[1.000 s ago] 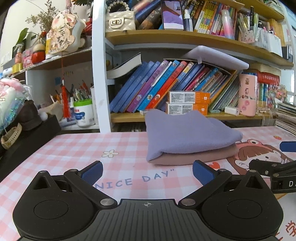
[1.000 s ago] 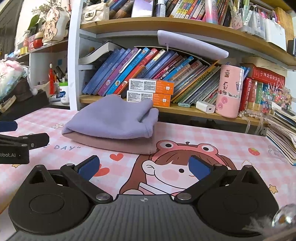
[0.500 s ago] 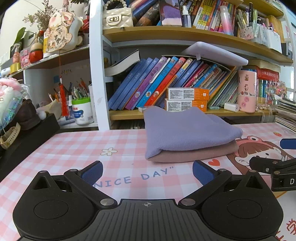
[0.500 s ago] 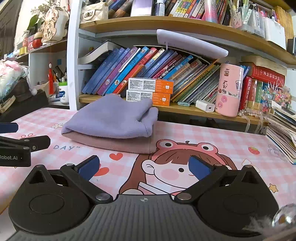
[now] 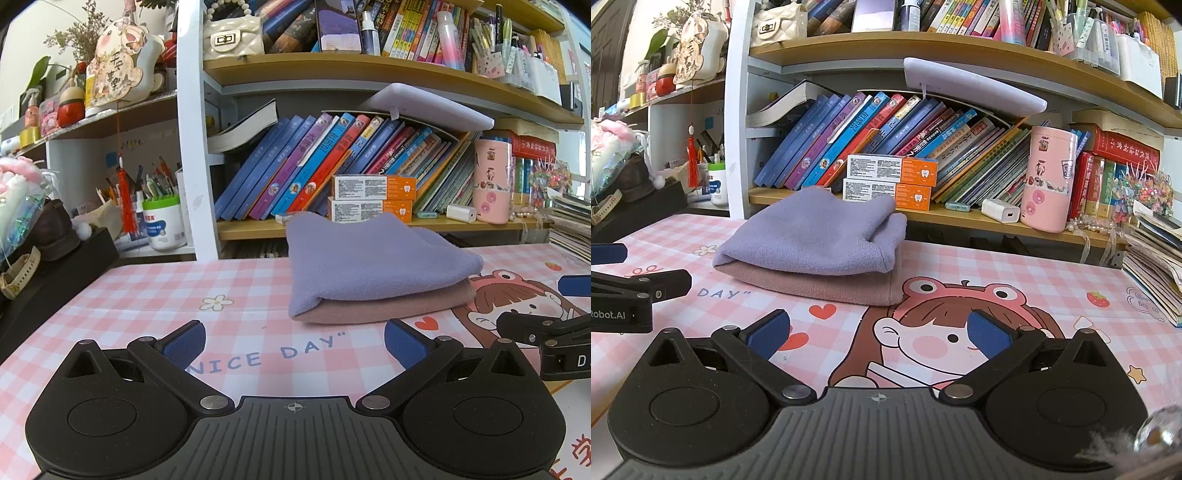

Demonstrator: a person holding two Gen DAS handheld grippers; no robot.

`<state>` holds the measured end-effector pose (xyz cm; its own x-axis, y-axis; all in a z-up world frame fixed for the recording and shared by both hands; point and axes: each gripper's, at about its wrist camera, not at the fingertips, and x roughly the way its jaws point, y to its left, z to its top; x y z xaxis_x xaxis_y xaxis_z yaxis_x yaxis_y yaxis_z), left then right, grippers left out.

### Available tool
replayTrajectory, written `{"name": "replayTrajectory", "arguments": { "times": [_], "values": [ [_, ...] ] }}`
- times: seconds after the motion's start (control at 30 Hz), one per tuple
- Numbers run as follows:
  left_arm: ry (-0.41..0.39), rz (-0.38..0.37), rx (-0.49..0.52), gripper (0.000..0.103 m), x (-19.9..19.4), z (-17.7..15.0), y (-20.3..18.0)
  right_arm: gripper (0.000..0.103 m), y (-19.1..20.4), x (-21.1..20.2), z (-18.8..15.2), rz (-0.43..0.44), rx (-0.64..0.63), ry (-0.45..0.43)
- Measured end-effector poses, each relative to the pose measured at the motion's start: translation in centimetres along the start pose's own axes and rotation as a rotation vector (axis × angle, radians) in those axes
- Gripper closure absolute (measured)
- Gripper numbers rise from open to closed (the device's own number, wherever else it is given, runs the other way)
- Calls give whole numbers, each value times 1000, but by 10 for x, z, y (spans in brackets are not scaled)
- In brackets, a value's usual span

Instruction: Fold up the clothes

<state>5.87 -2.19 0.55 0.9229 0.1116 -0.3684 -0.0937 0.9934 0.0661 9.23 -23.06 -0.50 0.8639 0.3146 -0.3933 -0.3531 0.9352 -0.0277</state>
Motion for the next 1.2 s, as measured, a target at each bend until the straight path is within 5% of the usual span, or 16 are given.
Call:
{"name": "replayTrajectory", "arguments": {
  "times": [1.2],
  "values": [
    [1, 0, -9, 0, 1, 0, 0, 0, 1, 1, 0, 0, -2, 6]
  ]
}}
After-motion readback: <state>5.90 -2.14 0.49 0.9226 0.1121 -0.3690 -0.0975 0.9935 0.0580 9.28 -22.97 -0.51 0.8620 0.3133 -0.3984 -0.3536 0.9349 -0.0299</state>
